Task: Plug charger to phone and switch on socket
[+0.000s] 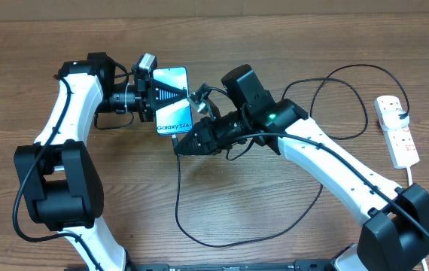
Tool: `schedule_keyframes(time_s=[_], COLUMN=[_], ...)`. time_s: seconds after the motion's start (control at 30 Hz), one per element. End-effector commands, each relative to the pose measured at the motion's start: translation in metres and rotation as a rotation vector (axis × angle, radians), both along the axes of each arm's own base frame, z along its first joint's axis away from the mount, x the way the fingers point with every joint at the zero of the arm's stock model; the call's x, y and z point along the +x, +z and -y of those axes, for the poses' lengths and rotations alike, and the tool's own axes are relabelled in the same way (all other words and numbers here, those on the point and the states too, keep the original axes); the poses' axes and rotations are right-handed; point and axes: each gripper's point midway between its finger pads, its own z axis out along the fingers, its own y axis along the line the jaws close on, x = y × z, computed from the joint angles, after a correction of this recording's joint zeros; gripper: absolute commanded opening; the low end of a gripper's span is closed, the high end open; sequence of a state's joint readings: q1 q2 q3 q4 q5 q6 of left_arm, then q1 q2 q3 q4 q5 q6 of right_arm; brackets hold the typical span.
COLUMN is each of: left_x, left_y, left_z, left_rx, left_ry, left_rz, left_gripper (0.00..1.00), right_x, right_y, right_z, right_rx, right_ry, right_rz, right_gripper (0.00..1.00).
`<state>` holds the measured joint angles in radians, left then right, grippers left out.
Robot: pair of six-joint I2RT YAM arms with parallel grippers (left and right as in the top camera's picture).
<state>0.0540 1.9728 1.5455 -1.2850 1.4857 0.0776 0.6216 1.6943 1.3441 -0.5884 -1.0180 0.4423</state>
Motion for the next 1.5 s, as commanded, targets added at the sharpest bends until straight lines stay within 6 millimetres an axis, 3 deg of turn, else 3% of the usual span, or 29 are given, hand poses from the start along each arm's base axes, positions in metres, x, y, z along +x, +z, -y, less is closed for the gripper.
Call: schedule_keyframes(time_s=[0.0,0.5,1.47], left_x=[-0.002,-0.001,0.000], left_y=[0.031,0.034,0.034], left_z=[-0.001,-0.001,-0.001], left_rx=[-0.073,-0.088,-0.090], left_ry=[0.012,0.014,0.015], left_rz=[0.070,0.081,0.081], left_gripper=[0.04,0.04,0.04], right_x=[-0.006,0.020,0.029], right_y=[0.006,0.005,0.005], right_z=[-0.001,0.010,0.016], right_rx=[0.049,0.019,0.012], right_ry=[0.054,-0.058,-0.095], right_rz=[0.033,0.002,-0.029], right_gripper=[0.04,0.04,0.04])
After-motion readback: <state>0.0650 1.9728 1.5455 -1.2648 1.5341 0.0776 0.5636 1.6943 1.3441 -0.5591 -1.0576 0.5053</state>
